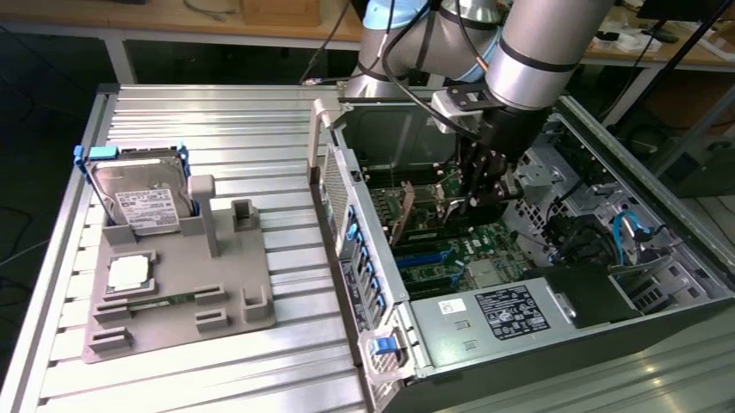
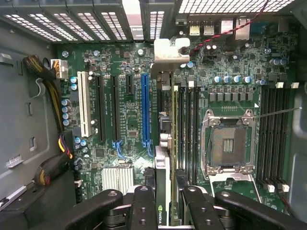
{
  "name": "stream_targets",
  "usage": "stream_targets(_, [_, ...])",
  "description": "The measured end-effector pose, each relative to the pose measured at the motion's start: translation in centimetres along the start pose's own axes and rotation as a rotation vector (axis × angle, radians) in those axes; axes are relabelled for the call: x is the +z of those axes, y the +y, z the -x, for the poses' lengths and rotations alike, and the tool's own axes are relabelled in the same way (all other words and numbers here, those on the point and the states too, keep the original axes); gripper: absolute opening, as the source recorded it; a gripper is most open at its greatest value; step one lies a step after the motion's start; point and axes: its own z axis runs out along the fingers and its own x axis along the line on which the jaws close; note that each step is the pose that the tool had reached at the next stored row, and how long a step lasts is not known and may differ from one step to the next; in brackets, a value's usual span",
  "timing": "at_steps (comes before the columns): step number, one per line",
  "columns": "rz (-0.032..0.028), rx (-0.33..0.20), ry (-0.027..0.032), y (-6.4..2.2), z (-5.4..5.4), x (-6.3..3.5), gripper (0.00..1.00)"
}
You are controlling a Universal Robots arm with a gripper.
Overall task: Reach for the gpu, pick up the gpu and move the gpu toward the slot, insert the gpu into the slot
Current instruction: 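Insert the gpu into the slot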
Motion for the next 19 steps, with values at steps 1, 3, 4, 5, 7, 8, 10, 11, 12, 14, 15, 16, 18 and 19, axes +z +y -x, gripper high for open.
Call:
stream_targets(1, [0.0, 0.0, 0.0001, 0.0, 0.0, 0.0, 0.27])
stream_targets(3, [-0.0002, 0.0, -0.0005, 0.01, 0.0, 0.16, 0.27])
stream_targets(4, [-0.0002, 0.0, -0.0005, 0.02, 0.0, 0.34, 0.27])
stream_targets(5, [-0.0001, 0.0, -0.0003, 0.03, 0.0, 0.5, 0.27])
stream_targets(7, [0.0, 0.0, -0.0003, 0.04, 0.0, 0.59, 0.27])
stream_targets(8, [0.0, 0.0, -0.0006, 0.04, 0.0, 0.62, 0.27])
stream_targets(10, [-0.0001, 0.0, -0.0012, 0.04, 0.0, 0.66, 0.27])
stream_targets(11, [-0.0001, 0.0, -0.0013, 0.04, 0.0, 0.67, 0.27])
stream_targets(12, [-0.0001, 0.0, -0.0015, 0.04, 0.0, 0.69, 0.27])
stream_targets(14, [-0.0001, 0.0, -0.0017, 0.04, 0.0, 0.72, 0.27])
stream_targets(15, [-0.0001, 0.0, -0.0017, 0.04, 0.0, 0.73, 0.27])
stream_targets(16, [-0.0001, 0.0, -0.0017, 0.05, 0.0, 0.74, 0.27])
stream_targets(18, [-0.0001, 0.0, -0.0017, 0.05, 0.0, 0.75, 0.27])
stream_targets(19, [-0.0001, 0.0, -0.0016, 0.05, 0.0, 0.76, 0.27])
